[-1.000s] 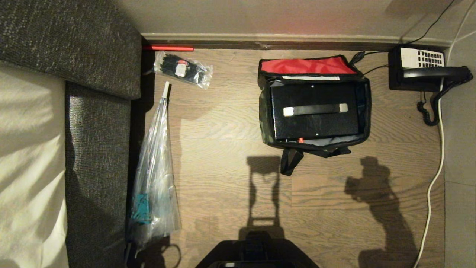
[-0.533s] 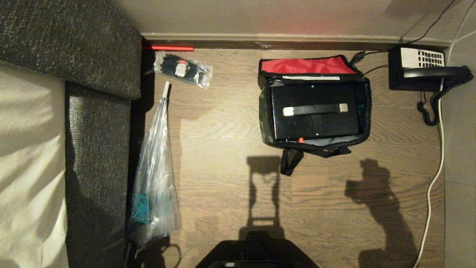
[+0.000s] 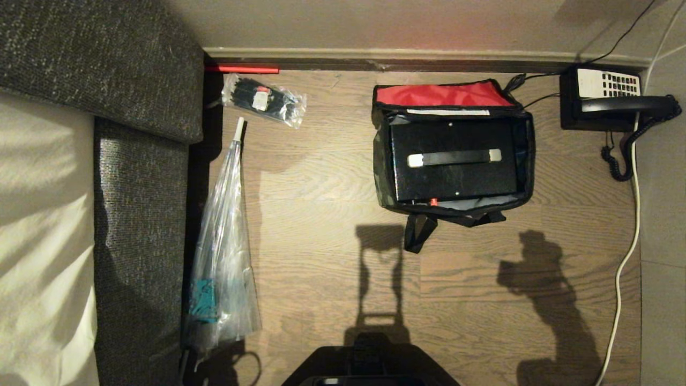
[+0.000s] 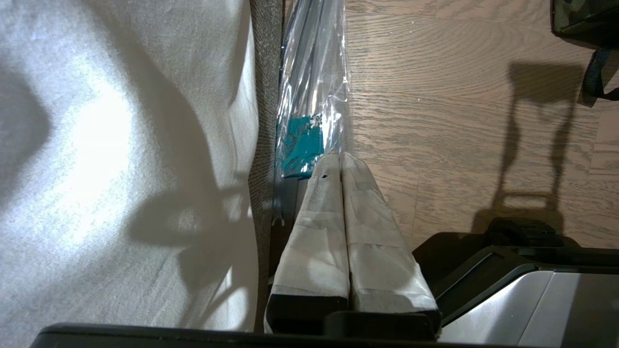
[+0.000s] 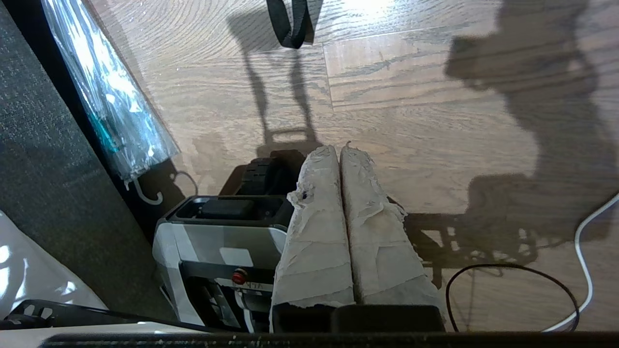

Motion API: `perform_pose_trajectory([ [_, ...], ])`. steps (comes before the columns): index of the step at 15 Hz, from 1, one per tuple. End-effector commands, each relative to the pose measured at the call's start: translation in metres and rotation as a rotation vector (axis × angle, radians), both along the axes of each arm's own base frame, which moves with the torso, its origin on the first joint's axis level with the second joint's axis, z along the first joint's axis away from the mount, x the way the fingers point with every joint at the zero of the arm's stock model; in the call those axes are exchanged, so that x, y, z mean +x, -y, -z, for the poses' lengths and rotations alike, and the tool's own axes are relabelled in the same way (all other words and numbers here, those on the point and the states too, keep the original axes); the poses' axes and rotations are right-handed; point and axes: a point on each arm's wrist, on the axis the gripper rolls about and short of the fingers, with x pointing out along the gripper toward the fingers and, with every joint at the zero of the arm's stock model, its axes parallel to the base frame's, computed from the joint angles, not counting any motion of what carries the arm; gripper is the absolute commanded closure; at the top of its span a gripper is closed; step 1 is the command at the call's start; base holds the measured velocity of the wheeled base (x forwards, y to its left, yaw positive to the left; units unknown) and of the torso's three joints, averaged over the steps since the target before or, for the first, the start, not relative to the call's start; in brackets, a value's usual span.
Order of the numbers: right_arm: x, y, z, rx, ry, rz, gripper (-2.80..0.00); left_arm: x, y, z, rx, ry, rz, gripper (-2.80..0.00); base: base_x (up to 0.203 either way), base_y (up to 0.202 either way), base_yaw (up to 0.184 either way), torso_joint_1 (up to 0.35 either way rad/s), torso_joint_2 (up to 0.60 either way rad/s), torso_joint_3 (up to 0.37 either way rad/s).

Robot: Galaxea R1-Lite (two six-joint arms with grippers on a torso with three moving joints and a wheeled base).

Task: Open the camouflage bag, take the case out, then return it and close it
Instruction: Grip the handle

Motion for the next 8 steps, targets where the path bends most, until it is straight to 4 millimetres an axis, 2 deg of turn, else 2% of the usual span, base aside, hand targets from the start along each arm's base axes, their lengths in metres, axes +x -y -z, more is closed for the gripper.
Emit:
perform_pose_trajectory([
  [1, 0.0015, -0.0002, 0.0004, -0.003, -0.006, -0.002, 0.0, 0.0001, 0.0, 0.0002, 0.0, -0.001, 0.0, 0.0, 0.0, 0.0, 0.0, 0.0, 0.0, 0.0],
  [8, 0.0039, -0.0005, 0.0069, -0.073, -0.018, -0.035, 0.0, 0.0001, 0.0, 0.0003, 0.001, 0.0, -0.002, 0.0, 0.0, 0.0, 0.0, 0.0, 0.0, 0.0],
])
